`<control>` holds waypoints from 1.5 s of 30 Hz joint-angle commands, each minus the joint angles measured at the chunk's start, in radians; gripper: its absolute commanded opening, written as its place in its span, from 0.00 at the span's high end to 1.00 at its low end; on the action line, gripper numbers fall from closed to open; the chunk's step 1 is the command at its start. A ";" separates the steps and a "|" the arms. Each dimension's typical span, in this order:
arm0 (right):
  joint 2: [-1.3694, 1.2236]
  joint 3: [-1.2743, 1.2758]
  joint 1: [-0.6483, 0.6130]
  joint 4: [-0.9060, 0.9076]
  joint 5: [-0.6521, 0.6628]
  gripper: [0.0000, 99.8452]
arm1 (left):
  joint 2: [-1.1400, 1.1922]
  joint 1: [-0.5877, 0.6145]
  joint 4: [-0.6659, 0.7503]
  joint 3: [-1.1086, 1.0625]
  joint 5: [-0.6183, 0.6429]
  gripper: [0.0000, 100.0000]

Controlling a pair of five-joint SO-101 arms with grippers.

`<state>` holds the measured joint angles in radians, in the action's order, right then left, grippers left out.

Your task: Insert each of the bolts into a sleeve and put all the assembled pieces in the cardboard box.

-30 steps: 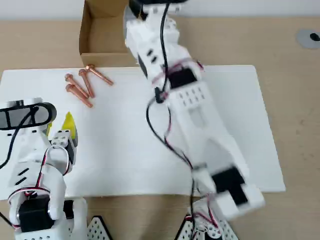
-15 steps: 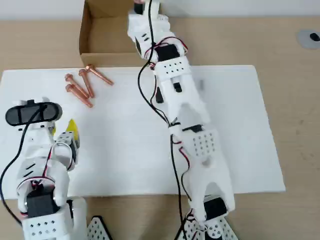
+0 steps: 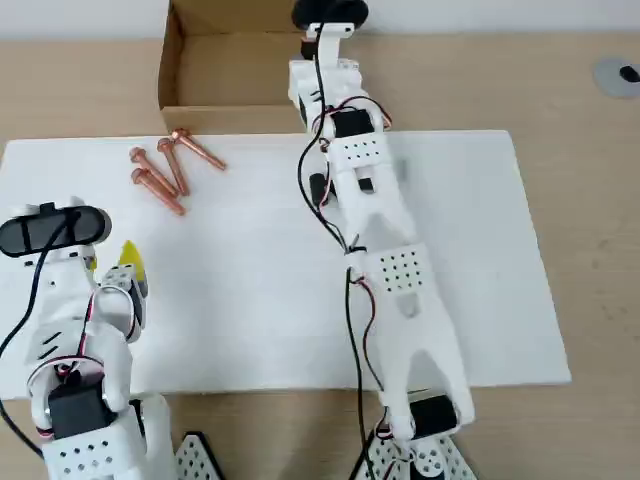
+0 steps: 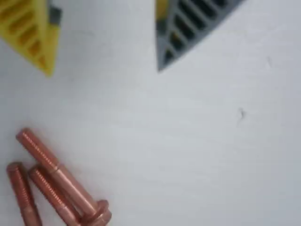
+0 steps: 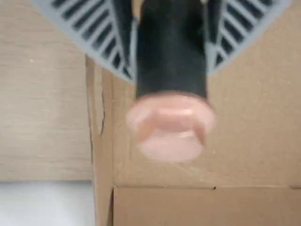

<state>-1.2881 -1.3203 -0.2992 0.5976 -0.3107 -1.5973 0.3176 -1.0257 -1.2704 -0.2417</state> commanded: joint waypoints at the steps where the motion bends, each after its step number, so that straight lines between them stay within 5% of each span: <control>1: 0.031 -0.085 0.008 0.035 0.023 0.99 | -0.004 0.020 -0.002 0.014 -0.009 0.84; 17: 0.033 -0.093 -0.047 0.141 0.244 0.98 | -0.005 0.023 -0.052 0.025 -0.011 0.84; 25: 0.033 -0.094 -0.065 0.189 0.241 0.77 | -0.005 0.023 -0.163 0.141 -0.011 0.84; 33: 0.033 -0.145 -0.068 0.207 0.236 0.74 | -0.005 0.021 -0.164 0.153 -0.005 0.84; 39: 0.073 -0.344 -0.074 0.442 0.157 0.77 | 0.012 0.020 -0.166 0.198 0.066 0.84; 45: 0.303 -0.348 -0.056 0.809 0.157 0.77 | 0.317 0.040 -0.087 0.365 0.305 0.84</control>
<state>-1.1515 -1.6026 -0.3544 1.2635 -0.1450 -1.4515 0.3299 -1.1653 -1.0203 -0.0361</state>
